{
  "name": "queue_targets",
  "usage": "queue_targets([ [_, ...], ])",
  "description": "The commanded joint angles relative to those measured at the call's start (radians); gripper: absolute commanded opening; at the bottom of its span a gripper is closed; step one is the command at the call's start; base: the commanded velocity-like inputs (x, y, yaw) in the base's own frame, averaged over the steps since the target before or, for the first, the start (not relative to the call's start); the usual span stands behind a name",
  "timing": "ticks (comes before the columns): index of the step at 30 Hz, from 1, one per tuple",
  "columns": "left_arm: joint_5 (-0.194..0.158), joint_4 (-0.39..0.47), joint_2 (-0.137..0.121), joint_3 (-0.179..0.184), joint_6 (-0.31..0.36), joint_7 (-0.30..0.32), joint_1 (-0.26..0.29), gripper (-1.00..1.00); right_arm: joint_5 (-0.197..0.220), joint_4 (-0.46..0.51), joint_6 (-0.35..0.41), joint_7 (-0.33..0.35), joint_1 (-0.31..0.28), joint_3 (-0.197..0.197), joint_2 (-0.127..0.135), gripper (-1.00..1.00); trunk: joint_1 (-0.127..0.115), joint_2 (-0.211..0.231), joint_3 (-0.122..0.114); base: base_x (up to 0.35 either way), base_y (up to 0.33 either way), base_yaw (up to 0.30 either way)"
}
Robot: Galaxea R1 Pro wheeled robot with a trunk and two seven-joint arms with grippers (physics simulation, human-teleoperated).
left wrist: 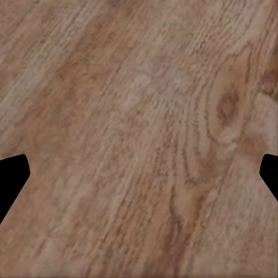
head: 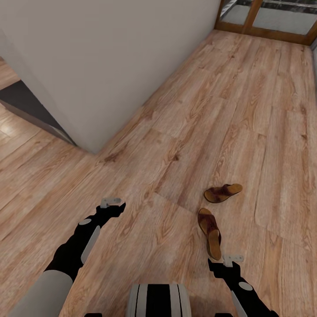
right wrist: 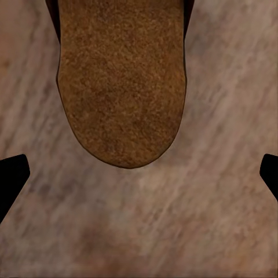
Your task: Pick up the two gym shoes and the two sandals from the corridor floor and place them onto the hallstand (shoe rack) in the corridor, making sure they are on the rack and not on the floor. Arrange them so the two gym shoes are next to each other and the two sandals are next to each other.
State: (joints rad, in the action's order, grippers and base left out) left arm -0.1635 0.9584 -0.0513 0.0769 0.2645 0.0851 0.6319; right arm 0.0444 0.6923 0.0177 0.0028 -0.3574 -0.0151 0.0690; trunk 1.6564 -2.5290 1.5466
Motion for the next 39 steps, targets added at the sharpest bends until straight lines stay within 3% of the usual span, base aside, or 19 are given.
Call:
queue_targets([
  [1, -0.010, 0.001, -0.001, 0.002, 0.006, -0.001, 0.000, 1.00, 0.005, 0.001, 0.002, 0.000, 0.000, 0.000, 0.000, 1.00, 0.000, 0.000, 0.001, 0.000, 0.000, 0.000],
  [39, -0.003, -0.012, 0.002, 0.003, -0.003, 0.001, -0.001, 1.00, 0.005, 0.027, 0.002, -0.001, 0.000, 0.001, 0.000, 1.00, 0.000, 0.000, 0.002, 0.060, 0.011, 0.000],
])
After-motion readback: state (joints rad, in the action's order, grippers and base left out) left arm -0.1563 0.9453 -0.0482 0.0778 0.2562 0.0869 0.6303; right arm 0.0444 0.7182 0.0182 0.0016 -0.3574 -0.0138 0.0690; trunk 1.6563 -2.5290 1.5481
